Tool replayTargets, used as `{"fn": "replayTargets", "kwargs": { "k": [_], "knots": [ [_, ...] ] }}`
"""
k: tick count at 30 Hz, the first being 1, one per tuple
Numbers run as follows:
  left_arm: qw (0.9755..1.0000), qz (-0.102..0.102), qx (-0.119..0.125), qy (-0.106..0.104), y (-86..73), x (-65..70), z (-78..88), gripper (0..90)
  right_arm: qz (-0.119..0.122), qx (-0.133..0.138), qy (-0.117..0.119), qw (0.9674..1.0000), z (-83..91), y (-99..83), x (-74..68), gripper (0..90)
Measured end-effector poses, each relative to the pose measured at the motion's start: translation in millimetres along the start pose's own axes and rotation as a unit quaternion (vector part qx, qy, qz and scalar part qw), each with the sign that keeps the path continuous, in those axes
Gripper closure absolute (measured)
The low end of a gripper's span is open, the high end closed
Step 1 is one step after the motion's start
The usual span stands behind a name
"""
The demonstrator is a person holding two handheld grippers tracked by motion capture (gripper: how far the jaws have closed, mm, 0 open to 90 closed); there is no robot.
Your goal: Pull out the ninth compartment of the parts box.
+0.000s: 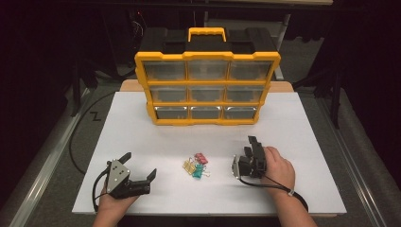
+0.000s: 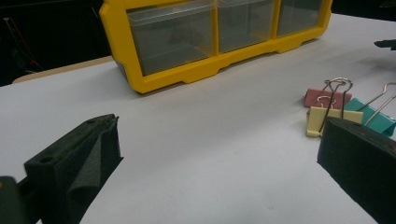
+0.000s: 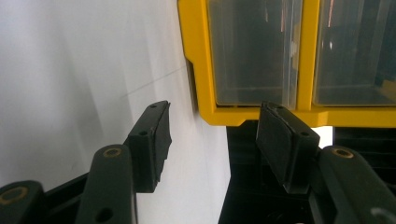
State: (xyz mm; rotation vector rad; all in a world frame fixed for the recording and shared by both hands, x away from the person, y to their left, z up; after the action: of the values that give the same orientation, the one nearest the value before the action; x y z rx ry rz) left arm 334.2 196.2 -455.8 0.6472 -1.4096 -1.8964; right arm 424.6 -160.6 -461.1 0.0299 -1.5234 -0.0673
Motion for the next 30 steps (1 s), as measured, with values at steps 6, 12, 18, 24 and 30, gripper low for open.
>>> {"fn": "replayTargets", "kwargs": {
  "k": [6,12,18,24,30],
  "knots": [
    [0.9999,-0.007,-0.006,-0.01,-0.4,1.5,-2.9,0.3,0.005,0.002,-0.013,0.9999,-7.5,12.7,0.7,46.4],
    [0.9996,-0.017,-0.011,-0.017,-0.4,4.9,-5.6,0.3,0.003,-0.002,-0.014,0.9999,-18.3,22.6,-3.4,46.4],
    [0.9995,-0.021,-0.011,-0.019,0.0,7.0,-5.6,0.3,0.008,-0.003,-0.02,0.9998,-33.5,29.2,2.0,46.4],
    [0.9995,-0.023,-0.009,-0.021,0.2,7.7,-4.6,0.3,0.005,-0.004,-0.031,0.9995,-46.8,31.8,10.8,47.1],
    [0.9995,-0.023,-0.009,-0.022,-0.1,7.6,-4.6,0.3,0.005,-0.014,-0.037,0.9992,-60.6,26.2,20.3,47.7]
  ]
}}
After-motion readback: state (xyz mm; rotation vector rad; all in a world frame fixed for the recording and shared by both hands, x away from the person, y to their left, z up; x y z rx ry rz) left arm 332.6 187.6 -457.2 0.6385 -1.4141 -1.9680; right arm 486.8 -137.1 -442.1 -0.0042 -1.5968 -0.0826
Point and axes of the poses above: each handheld gripper's, and its own axes: z roughly backward along the jaws, y roughly out of its top, x roughly to its right, the point moved 7 cm from there along -z, roughly forward along the jaws, and after that the axes turned 14 degrees about -y, right-handed, at the moved point
